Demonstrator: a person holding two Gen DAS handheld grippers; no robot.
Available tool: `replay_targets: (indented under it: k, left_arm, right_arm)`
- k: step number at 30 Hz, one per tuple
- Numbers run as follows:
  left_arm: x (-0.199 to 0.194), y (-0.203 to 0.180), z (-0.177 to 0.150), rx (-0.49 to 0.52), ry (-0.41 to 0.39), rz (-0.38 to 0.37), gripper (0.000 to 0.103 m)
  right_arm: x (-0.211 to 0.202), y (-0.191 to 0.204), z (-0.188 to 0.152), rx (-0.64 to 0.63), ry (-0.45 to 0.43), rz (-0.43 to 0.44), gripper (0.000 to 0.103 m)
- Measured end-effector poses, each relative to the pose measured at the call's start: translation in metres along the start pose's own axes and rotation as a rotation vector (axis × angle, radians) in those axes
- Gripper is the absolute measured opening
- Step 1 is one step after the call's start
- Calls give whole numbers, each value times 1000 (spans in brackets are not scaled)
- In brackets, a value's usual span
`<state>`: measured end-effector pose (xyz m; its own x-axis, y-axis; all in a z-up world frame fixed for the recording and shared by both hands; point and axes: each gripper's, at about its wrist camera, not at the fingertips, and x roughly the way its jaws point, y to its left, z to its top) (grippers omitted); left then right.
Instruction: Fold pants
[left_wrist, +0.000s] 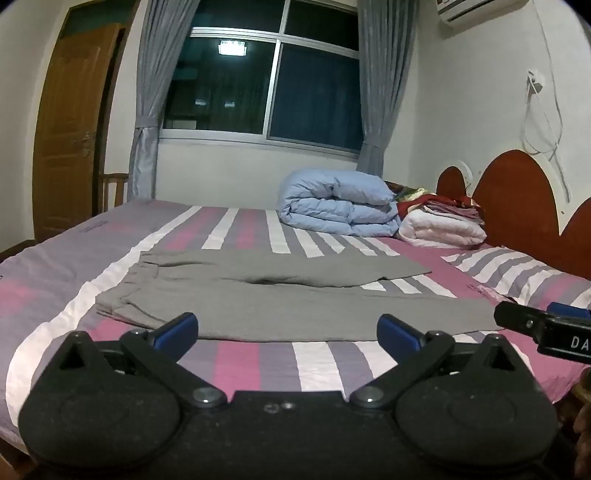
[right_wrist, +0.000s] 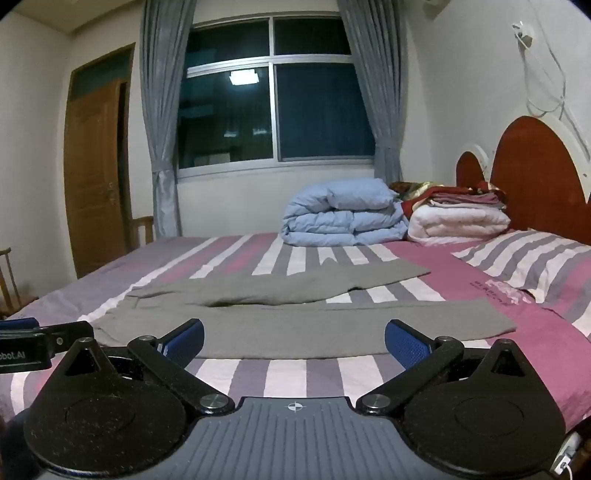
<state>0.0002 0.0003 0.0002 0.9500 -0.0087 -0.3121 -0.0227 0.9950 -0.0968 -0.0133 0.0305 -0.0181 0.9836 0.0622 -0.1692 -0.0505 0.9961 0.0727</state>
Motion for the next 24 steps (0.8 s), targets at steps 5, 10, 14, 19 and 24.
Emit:
replay_targets:
  k: [5, 10, 14, 19, 24]
  left_arm:
    - [1, -3, 0, 12, 7, -10, 97]
    - [0, 1, 2, -3, 1, 0, 97]
    - [0, 0, 2, -1, 2, 2, 97]
    - [0, 0, 2, 0, 1, -1, 97]
    - [-1, 1, 1, 2, 0, 4, 97]
  right_arm:
    - [0, 0, -1, 3, 16, -1, 103]
    - [0, 0, -1, 3, 17, -3, 103]
    - [-1, 1, -5, 6, 18, -4, 103]
    - [0, -2, -8, 12, 18, -4, 103]
    - [1, -1, -4, 20, 24, -6, 103]
